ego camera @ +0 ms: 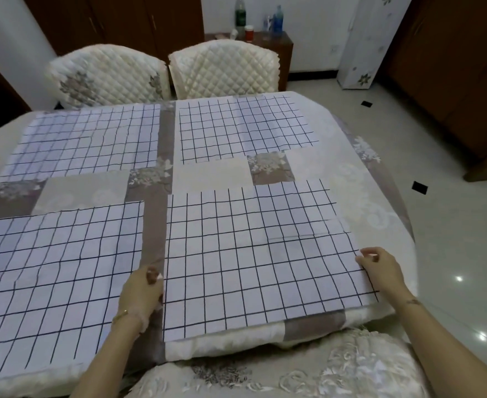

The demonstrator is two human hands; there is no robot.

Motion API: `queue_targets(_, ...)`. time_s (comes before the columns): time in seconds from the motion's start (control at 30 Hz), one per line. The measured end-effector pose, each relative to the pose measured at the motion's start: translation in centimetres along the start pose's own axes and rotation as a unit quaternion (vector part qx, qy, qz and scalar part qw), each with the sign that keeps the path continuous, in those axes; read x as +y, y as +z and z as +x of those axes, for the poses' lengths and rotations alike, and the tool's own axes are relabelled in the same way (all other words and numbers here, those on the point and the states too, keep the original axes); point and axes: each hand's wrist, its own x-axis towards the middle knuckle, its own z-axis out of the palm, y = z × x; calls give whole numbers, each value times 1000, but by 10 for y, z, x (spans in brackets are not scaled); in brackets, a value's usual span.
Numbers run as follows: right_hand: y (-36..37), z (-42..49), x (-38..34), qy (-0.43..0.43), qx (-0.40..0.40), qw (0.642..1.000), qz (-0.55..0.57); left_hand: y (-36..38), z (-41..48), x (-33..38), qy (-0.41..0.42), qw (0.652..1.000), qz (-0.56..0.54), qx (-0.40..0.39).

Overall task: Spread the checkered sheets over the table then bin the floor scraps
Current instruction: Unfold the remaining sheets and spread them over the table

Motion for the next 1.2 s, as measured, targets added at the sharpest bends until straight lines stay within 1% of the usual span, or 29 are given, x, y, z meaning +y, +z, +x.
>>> queue_targets(0.03,0,-2,-2,-12,17,1000,-21,3,3,6,58,996,53,30)
queue_targets(0.07,-1,-4,-5,-30,37,998,-51,8,9,13,112,989,93,38)
queue_targets(0.1,-1,-7,-7,-56,57,993,-87,14,16,20,155,980,118,24)
queue_targets(0.17,0,-16,-8,-124,72,977,-156,28,31,36,223,957,183,-35)
queue_targets(0.23,6,-24,-7,-202,38,957,-204,43,45,47,281,915,281,-76)
queue_targets(0.27,10,-28,-5,-222,9,950,-222,48,51,50,296,894,324,-88)
queue_targets(0.3,13,-31,-2,-227,-24,944,-239,52,56,51,295,882,354,-98)
queue_targets(0.4,17,-32,5,-201,-98,933,-282,59,66,47,266,874,390,-117)
queue_targets(0.5,15,-30,8,-194,-120,930,-288,62,72,39,254,863,418,-122)
queue_targets(0.73,12,-34,7,-198,-126,926,-296,66,74,40,238,871,414,-114)
queue_targets(0.87,9,-36,3,-195,-122,934,-274,61,72,47,233,874,407,-128)
queue_targets(0.93,8,-37,1,-191,-119,939,-262,56,66,53,240,879,393,-122)
queue_targets(1.07,9,-39,-4,-181,-106,955,-211,40,39,54,257,910,312,-88)
queue_targets(1.2,9,-45,-9,-166,-69,976,-124,26,5,42,208,960,170,-79)
